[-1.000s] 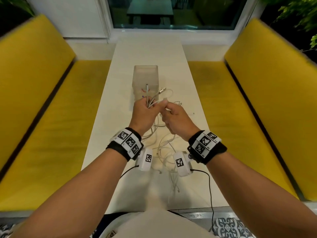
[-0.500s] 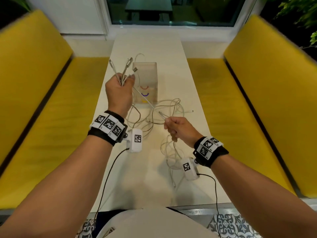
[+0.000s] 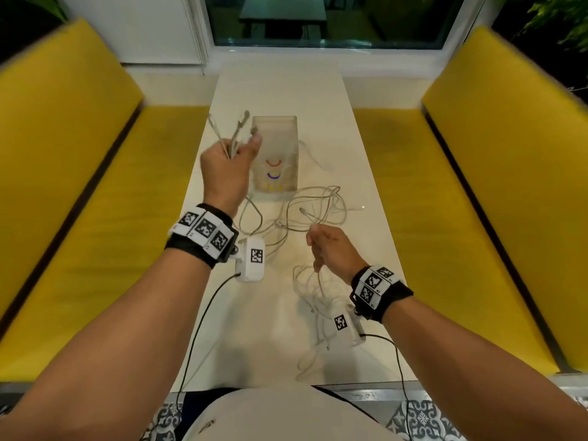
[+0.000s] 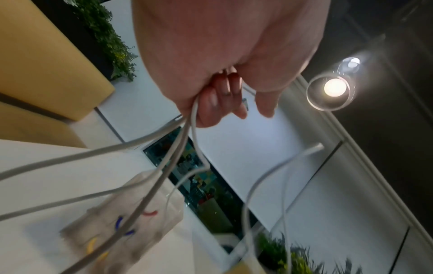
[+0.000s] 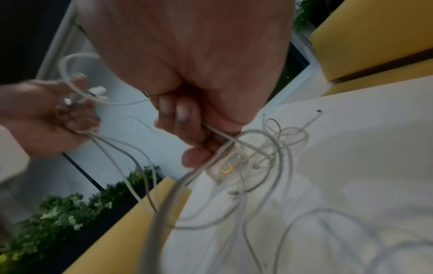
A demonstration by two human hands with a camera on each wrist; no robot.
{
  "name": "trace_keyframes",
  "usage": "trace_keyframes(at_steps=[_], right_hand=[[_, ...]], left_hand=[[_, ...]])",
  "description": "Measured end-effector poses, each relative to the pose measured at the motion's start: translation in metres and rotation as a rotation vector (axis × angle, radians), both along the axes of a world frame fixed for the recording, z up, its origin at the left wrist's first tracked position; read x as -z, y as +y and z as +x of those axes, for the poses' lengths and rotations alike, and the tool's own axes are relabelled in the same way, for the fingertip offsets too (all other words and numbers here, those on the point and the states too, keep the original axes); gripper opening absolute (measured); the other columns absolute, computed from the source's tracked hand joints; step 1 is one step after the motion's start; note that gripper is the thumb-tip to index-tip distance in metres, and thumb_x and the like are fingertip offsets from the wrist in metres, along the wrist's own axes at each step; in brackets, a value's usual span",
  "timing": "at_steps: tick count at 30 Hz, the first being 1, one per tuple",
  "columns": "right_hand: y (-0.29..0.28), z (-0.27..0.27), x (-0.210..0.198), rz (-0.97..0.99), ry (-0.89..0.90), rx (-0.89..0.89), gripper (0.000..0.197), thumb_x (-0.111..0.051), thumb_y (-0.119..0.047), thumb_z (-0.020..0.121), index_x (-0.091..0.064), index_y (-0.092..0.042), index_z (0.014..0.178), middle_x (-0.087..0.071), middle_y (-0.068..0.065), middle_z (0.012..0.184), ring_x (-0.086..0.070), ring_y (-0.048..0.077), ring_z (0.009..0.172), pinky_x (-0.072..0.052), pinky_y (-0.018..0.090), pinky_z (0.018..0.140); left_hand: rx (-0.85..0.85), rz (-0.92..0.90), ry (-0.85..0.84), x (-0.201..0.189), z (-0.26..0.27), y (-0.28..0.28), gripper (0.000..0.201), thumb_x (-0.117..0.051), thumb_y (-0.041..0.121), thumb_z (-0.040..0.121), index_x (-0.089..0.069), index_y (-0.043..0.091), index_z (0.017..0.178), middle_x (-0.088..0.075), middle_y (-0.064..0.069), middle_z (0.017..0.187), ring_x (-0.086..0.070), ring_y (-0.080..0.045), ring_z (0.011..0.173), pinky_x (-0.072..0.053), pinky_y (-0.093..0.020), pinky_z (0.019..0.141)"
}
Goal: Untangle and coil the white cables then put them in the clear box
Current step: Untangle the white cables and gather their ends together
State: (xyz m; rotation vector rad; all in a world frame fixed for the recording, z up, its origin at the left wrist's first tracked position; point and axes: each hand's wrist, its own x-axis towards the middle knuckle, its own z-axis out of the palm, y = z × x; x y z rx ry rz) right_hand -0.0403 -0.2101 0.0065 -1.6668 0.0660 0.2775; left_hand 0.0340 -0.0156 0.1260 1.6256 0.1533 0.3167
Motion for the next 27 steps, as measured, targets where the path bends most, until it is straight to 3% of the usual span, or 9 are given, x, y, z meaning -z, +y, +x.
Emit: trace_keyframes(at_steps=[3, 5, 8, 10, 12, 15, 20, 23, 27], right_hand=[[0.005, 0.003, -0.026, -0.004, -0.038, 0.017, 0.035, -0.041, -0.033, 0.107, -0.056, -0.013, 0.082, -0.037, 0.000, 0.057, -0.031, 0.015, 0.045, -0.038, 0.028, 0.043], [0.008, 0.004, -0.039, -0.019, -0.067, -0.015, 0.034, -0.046, -0.034, 0.105, -0.061, -0.016, 0.081, -0.038, 0.003, 0.060, -0.031, 0.016, 0.046, -0.036, 0.025, 0.041], [0.013, 0.003, -0.051, -0.057, -0.095, -0.077, 0.048, -0.047, -0.012, 0.099, -0.066, -0.031, 0.059, -0.041, 0.005, 0.060, -0.036, 0.018, 0.046, -0.040, 0.027, 0.040], [0.014, 0.000, -0.057, -0.092, -0.085, -0.090, 0.047, -0.045, -0.005, 0.092, -0.063, -0.028, 0.055, -0.041, 0.005, 0.058, -0.037, 0.019, 0.044, -0.041, 0.027, 0.040], [0.013, -0.001, -0.058, -0.095, -0.047, -0.095, 0.034, -0.042, 0.001, 0.087, -0.062, -0.015, 0.064, -0.040, 0.003, 0.054, -0.033, 0.017, 0.041, -0.036, 0.026, 0.040], [0.013, -0.001, -0.056, -0.042, 0.004, -0.111, 0.025, -0.045, -0.009, 0.092, -0.061, -0.008, 0.072, -0.033, 0.002, 0.054, -0.023, 0.015, 0.044, -0.023, 0.024, 0.046], [0.005, 0.002, -0.050, 0.030, 0.001, -0.117, 0.032, -0.051, -0.031, 0.105, -0.065, -0.007, 0.088, -0.034, -0.002, 0.058, -0.025, 0.013, 0.046, -0.020, 0.025, 0.046], [-0.009, -0.001, -0.040, 0.088, 0.041, -0.099, 0.030, -0.047, -0.030, 0.106, -0.062, -0.011, 0.088, -0.035, -0.001, 0.061, -0.025, 0.012, 0.049, -0.016, 0.031, 0.051], [-0.017, -0.001, -0.028, 0.037, 0.069, -0.130, 0.029, -0.045, -0.026, 0.106, -0.065, -0.009, 0.092, -0.040, -0.001, 0.063, -0.030, 0.012, 0.050, -0.023, 0.027, 0.048]], left_hand=[[0.188, 0.086, 0.089, 0.023, -0.019, -0.017, 0.035, -0.077, 0.033, 0.087, -0.055, 0.018, 0.065, -0.046, 0.014, 0.048, -0.036, -0.003, 0.039, -0.033, -0.021, 0.044], [0.314, 0.146, 0.124, 0.036, -0.033, -0.030, 0.037, -0.078, 0.033, 0.087, -0.060, 0.006, 0.071, -0.044, 0.003, 0.053, -0.033, -0.007, 0.041, -0.030, -0.022, 0.043], [0.363, 0.133, 0.102, 0.049, -0.043, -0.044, 0.034, -0.081, 0.030, 0.085, -0.060, 0.007, 0.071, -0.051, -0.002, 0.055, -0.044, -0.012, 0.048, -0.039, -0.025, 0.048], [0.353, 0.105, 0.100, 0.051, -0.045, -0.049, 0.030, -0.081, 0.025, 0.084, -0.060, 0.007, 0.074, -0.053, -0.002, 0.054, -0.046, -0.015, 0.047, -0.041, -0.028, 0.048], [0.387, 0.096, 0.104, 0.051, -0.045, -0.050, 0.025, -0.080, 0.020, 0.085, -0.061, 0.005, 0.077, -0.054, -0.003, 0.053, -0.047, -0.019, 0.044, -0.042, -0.028, 0.045], [0.435, 0.160, 0.111, 0.051, -0.043, -0.046, 0.021, -0.073, 0.012, 0.089, -0.060, 0.002, 0.076, -0.057, -0.009, 0.052, -0.050, -0.020, 0.041, -0.043, -0.028, 0.044], [0.215, 0.259, 0.083, 0.043, -0.028, -0.030, 0.032, -0.065, 0.022, 0.097, -0.052, 0.017, 0.068, -0.049, 0.004, 0.058, -0.041, -0.003, 0.042, -0.037, -0.020, 0.045], [0.040, 0.173, 0.059, 0.036, -0.005, -0.002, 0.036, -0.064, 0.026, 0.097, -0.049, 0.023, 0.064, -0.045, 0.005, 0.060, -0.040, -0.012, 0.053, -0.036, -0.025, 0.053], [0.081, 0.212, 0.056, 0.035, 0.002, 0.009, 0.035, -0.066, 0.029, 0.094, -0.049, 0.020, 0.065, -0.044, 0.002, 0.060, -0.039, -0.018, 0.058, -0.037, -0.033, 0.057]])
